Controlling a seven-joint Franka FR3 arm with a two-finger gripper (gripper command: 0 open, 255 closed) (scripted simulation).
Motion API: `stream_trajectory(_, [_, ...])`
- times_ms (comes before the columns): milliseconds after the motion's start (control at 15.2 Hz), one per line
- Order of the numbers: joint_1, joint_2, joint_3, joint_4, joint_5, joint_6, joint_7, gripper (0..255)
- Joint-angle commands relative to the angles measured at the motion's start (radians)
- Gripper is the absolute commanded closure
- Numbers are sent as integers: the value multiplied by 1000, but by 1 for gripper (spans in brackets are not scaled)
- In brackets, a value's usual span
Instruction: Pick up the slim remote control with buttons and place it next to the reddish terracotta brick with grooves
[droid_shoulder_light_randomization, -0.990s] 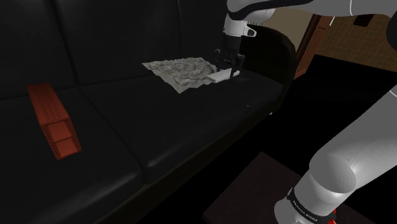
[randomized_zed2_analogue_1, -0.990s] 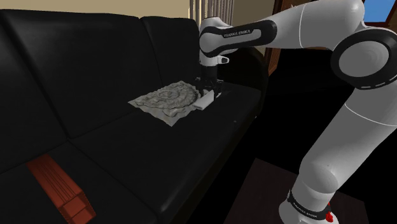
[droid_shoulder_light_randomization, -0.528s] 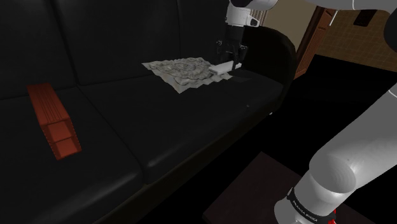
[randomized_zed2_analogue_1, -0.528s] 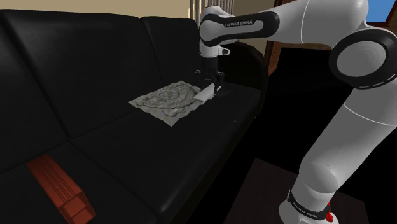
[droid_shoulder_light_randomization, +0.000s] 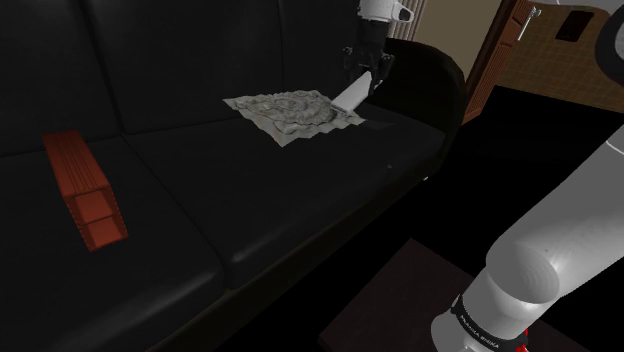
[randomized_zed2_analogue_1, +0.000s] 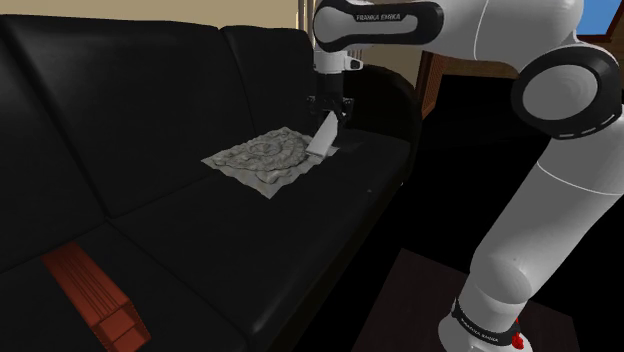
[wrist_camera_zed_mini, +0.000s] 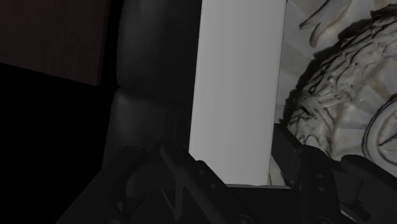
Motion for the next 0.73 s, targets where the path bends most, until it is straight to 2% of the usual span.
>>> stream_trajectory(0, [0,4,1,25,0,-22,1,255])
stream_trajectory(660, [102,-51,137,-28,29,-21,237,255])
